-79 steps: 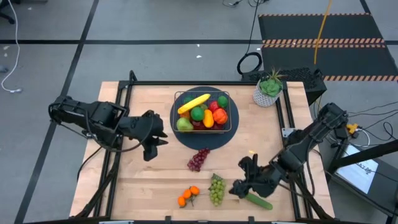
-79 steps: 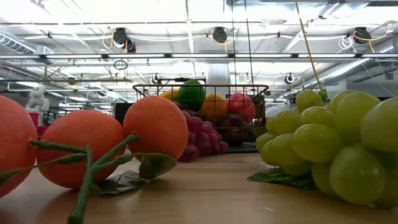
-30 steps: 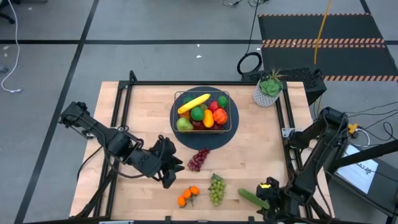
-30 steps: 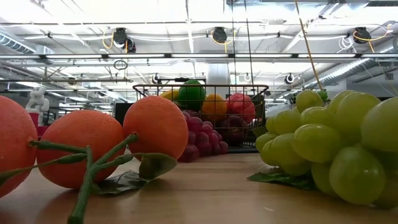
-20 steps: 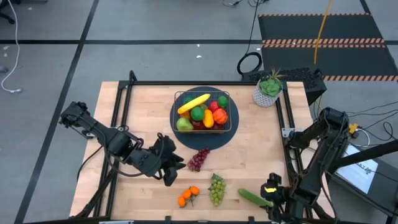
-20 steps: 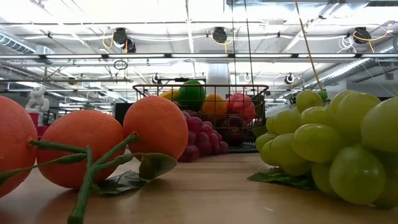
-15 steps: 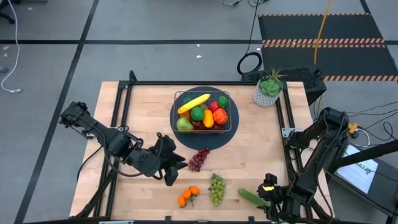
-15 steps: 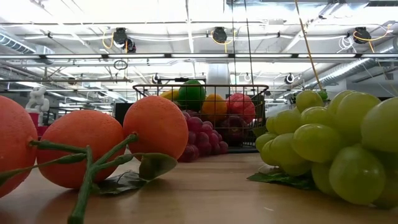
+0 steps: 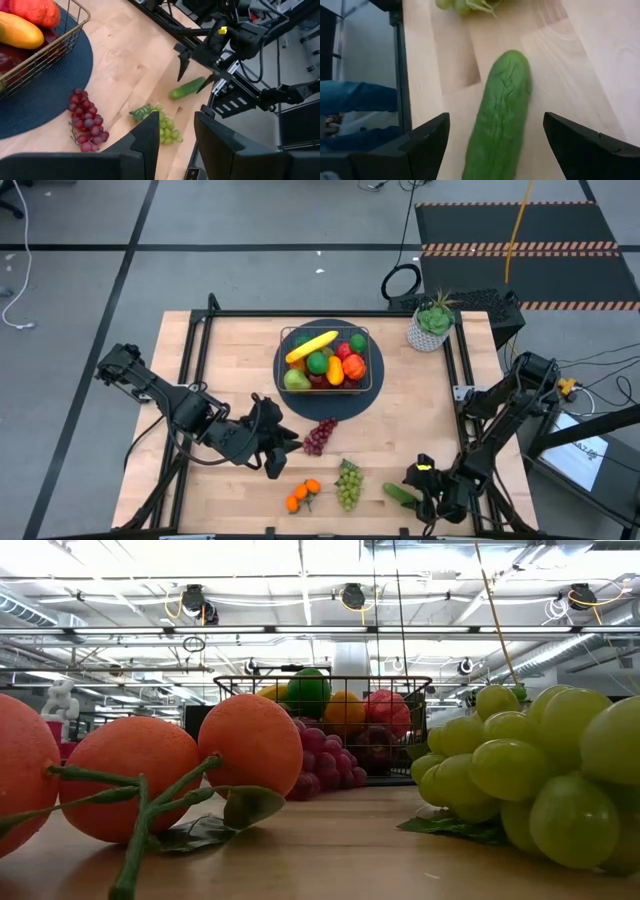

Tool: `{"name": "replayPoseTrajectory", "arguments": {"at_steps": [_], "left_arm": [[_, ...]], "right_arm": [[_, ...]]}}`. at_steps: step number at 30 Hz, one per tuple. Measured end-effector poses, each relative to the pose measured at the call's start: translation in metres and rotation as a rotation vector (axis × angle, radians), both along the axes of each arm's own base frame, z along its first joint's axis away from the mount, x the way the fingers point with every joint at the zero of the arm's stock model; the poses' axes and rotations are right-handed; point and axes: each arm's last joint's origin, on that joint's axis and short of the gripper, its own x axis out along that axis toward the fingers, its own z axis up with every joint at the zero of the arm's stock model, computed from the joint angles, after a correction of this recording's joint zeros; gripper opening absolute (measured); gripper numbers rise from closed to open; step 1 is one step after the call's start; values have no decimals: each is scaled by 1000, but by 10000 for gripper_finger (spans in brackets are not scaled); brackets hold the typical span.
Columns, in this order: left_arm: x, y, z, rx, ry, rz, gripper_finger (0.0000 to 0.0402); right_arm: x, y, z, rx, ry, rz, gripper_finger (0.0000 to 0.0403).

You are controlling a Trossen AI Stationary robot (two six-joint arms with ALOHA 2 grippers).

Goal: Build produce basket
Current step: Put the green cucumber into the wire basket

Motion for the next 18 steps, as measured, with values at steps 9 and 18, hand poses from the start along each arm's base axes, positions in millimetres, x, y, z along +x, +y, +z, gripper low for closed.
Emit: {"name": "replayPoseTrajectory", "arguments": {"at_steps": [9,18], "left_arm": [[2,0,3,-3,-32,4,122],[2,1,3,33,-42,18,122]], "right_arm": [[-3,-5,-3,-56,54,15,313],[4,-3,0,-79,-23,86,313]]}}
